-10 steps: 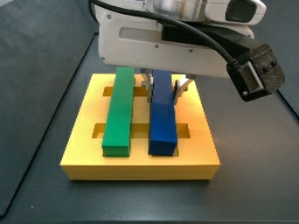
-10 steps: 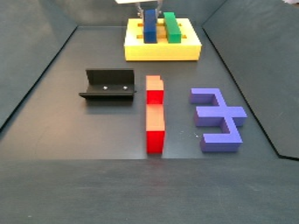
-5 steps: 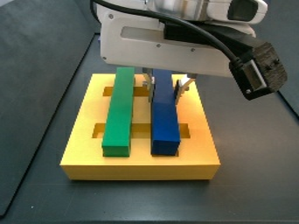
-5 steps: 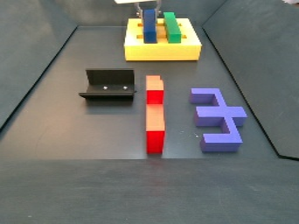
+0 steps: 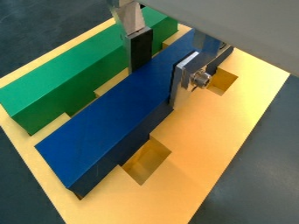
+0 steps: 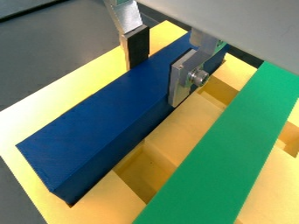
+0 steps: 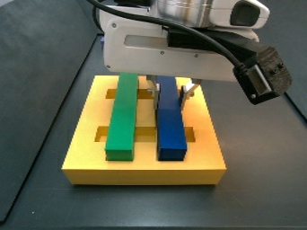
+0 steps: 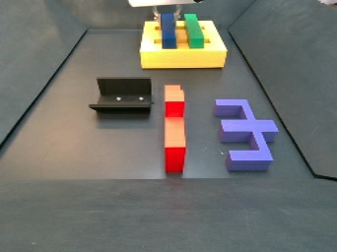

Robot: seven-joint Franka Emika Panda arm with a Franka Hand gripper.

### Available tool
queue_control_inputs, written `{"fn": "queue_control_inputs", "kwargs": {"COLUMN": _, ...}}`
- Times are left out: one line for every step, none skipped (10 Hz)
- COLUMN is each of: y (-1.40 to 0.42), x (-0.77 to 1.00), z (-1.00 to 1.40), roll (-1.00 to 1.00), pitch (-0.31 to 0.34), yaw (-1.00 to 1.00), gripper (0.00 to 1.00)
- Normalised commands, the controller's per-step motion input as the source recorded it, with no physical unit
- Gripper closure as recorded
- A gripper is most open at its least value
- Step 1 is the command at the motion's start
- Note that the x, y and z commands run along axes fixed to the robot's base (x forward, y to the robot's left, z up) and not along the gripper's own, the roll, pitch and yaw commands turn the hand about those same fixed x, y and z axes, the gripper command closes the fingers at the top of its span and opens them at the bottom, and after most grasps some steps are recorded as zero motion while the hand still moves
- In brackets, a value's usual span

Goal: Pick up the blue object. Move up. Move to above the board. Insert the blue object.
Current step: Insert the blue object.

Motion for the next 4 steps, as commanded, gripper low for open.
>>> {"fn": "queue_control_inputs", "kwargs": {"y": 0.06, "x": -0.18, "z": -0.25, "roll": -0.09, "pitch": -0.14, "yaw": 0.0, "gripper": 1.0}}
{"fn": "queue_control_inputs", "kwargs": {"y": 0.0, "x": -0.15, "z": -0.09, "roll": -0.02, "pitch": -0.036, "yaw": 0.0, "gripper": 1.0}}
{"fn": "queue_control_inputs", "kwargs": {"y": 0.0, "x": 0.0, "z": 0.0, "roll": 0.0, "pitch": 0.004, "yaw": 0.0, "gripper": 1.0}}
{"fn": "queue_control_inputs", "kwargs": {"y": 0.0, "x": 0.0, "z": 0.0, "roll": 0.0, "pitch": 0.0, "yaw": 0.0, "gripper": 1.0}}
